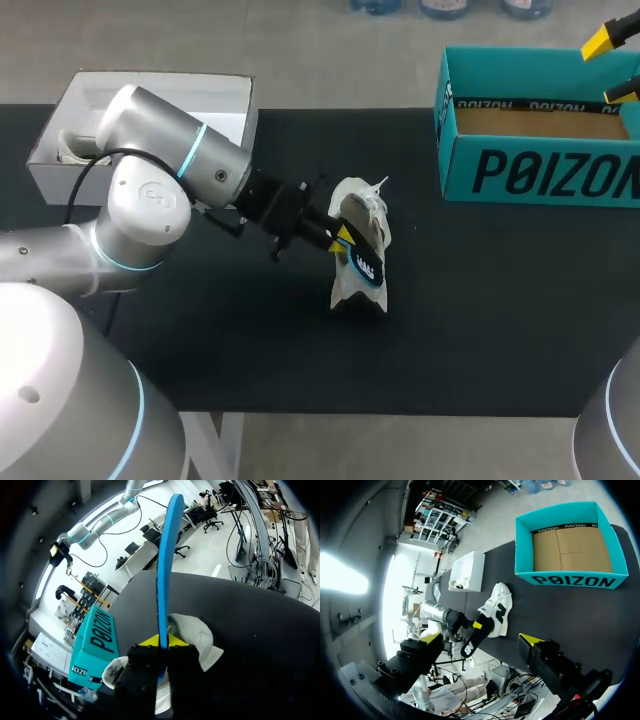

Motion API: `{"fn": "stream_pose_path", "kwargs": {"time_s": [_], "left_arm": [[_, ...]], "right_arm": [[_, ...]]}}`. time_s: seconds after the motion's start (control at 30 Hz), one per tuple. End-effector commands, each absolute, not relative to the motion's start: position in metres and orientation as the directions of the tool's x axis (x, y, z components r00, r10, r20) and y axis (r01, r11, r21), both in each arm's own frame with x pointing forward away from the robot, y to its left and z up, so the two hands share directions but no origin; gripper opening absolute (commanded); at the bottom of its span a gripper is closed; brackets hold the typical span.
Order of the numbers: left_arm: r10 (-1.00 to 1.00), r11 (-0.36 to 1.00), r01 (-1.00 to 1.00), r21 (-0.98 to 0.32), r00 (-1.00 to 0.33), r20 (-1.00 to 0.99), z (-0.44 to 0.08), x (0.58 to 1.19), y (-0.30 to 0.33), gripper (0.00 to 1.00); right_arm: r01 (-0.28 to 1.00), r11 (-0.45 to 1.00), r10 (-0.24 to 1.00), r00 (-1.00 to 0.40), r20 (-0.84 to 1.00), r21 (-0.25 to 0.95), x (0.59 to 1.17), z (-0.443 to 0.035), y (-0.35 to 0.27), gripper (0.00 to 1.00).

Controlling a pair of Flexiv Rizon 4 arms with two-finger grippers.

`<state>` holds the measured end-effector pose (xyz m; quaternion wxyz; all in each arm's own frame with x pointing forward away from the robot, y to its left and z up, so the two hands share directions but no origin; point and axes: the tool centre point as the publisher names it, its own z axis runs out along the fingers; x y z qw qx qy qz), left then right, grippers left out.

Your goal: Take the shoe out of the shoebox, open the shoe tongue, remove and reinsert the insole, then place the shoe into the shoebox

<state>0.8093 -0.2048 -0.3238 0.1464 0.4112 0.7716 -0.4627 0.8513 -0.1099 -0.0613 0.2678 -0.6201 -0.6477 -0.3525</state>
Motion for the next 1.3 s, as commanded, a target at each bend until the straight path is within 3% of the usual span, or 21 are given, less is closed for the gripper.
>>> {"fn": "stream_pose_path", "kwargs": {"time_s": [0.03, 0.37, 0.43, 0.53, 0.57, 0.6, 0.73, 0.87, 0.97, 1.0, 1.07, 1.3], "left_arm": [[0.483, 0.252, 0.760, -0.599, -0.635, -0.602, -0.331, 0.813, -0.209, 0.00], [0.478, 0.258, 0.755, -0.603, -0.642, -0.599, -0.323, 0.811, -0.208, 0.00], [0.479, 0.263, 0.753, -0.603, -0.645, -0.596, -0.323, 0.812, -0.207, 0.30], [0.469, 0.269, 0.747, -0.607, -0.653, -0.595, -0.322, 0.812, -0.208, 0.49], [0.468, 0.269, 0.748, -0.607, -0.652, -0.597, -0.320, 0.810, -0.209, 0.64], [0.468, 0.264, 0.749, -0.608, -0.651, -0.598, -0.319, 0.809, -0.209, 0.71], [0.474, 0.251, 0.754, -0.607, -0.642, -0.602, -0.315, 0.804, -0.212, 0.58], [0.475, 0.236, 0.759, -0.606, -0.635, -0.610, -0.309, 0.798, -0.214, 0.52], [0.486, 0.231, 0.767, -0.599, -0.624, -0.612, -0.305, 0.792, -0.212, 0.40], [0.485, 0.229, 0.768, -0.598, -0.623, -0.614, -0.303, 0.790, -0.211, 0.35], [0.479, 0.227, 0.771, -0.596, -0.621, -0.621, -0.298, 0.788, -0.209, 0.02], [0.484, 0.252, 0.763, -0.595, -0.632, -0.605, -0.302, 0.791, -0.206, 0.00]], "right_arm": [[0.992, -0.015, 0.616, -0.087, 0.783, 0.122, 0.853, -0.062, -0.110, 1.00], [0.992, -0.015, 0.616, -0.087, 0.783, 0.122, 0.853, -0.062, -0.110, 1.00], [0.992, -0.015, 0.616, -0.087, 0.783, 0.122, 0.853, -0.062, -0.110, 1.00], [0.992, -0.015, 0.616, -0.087, 0.783, 0.122, 0.853, -0.062, -0.110, 1.00], [0.992, -0.015, 0.616, -0.087, 0.783, 0.122, 0.853, -0.062, -0.110, 1.00], [0.992, -0.015, 0.616, -0.087, 0.783, 0.122, 0.853, -0.062, -0.110, 1.00], [0.992, -0.015, 0.616, -0.087, 0.783, 0.122, 0.853, -0.062, -0.110, 1.00], [0.992, -0.015, 0.616, -0.087, 0.783, 0.122, 0.853, -0.062, -0.110, 1.00], [0.992, -0.015, 0.616, -0.087, 0.783, 0.122, 0.853, -0.062, -0.110, 1.00], [0.992, -0.015, 0.616, -0.087, 0.783, 0.122, 0.853, -0.062, -0.110, 1.00], [0.992, -0.015, 0.616, -0.087, 0.783, 0.122, 0.853, -0.062, -0.110, 1.00], [0.992, -0.015, 0.616, -0.087, 0.783, 0.122, 0.853, -0.062, -0.110, 1.00]]}}
